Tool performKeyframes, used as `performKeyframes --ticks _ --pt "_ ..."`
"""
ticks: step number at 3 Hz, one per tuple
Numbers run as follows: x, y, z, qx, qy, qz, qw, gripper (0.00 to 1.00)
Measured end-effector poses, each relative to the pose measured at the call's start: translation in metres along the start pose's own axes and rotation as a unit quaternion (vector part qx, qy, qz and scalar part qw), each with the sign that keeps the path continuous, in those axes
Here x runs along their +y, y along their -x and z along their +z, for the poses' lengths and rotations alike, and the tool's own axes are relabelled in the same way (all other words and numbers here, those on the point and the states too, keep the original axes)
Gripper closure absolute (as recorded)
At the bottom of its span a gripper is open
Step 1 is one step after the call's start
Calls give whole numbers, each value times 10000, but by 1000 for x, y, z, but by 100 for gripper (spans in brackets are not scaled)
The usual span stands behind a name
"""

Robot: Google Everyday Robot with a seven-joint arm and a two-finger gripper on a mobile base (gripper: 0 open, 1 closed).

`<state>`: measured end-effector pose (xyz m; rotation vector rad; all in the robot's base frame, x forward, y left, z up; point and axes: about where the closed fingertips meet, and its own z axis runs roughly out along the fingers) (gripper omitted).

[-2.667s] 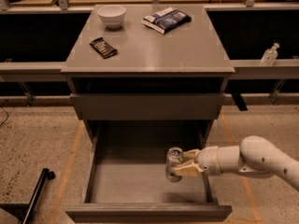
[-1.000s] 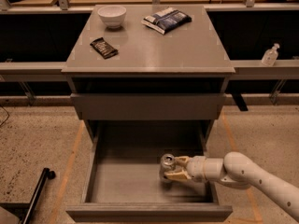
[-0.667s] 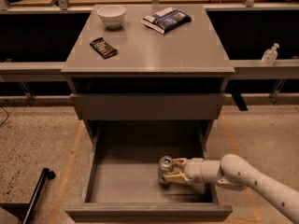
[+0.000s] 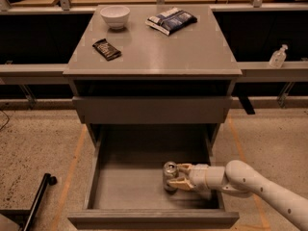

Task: Place 7up can into middle drawer

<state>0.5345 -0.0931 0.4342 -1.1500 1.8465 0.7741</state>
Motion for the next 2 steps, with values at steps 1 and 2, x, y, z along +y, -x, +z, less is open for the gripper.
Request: performKeyframes --ticks 1,2 --pt "1 0 2 -4 19 -1 10000 0" --pt "1 0 2 -4 20 -1 10000 0"
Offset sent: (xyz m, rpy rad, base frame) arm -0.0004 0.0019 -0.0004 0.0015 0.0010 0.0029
